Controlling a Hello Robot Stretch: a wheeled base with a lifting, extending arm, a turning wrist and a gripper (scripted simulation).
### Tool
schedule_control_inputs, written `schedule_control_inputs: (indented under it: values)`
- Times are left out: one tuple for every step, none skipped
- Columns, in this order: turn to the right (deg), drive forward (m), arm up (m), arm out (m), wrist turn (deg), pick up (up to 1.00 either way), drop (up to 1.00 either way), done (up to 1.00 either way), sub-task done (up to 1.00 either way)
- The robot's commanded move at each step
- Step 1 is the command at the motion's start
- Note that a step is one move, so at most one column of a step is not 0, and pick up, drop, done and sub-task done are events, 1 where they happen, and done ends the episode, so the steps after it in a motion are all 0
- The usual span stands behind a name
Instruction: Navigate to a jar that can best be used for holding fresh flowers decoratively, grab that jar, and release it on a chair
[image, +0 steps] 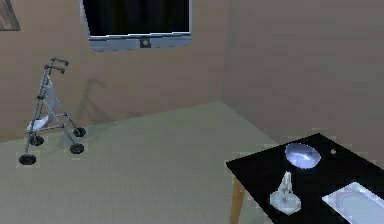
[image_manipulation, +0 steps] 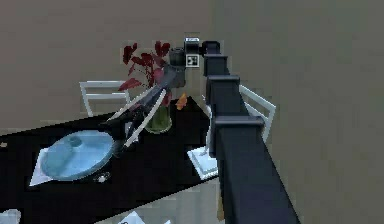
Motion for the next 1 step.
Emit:
schedule_control_inputs:
  values:
    - [0.0, 0.00, 0.00, -0.38, 0.0, 0.00, 0.00, 0.00, 0.00]
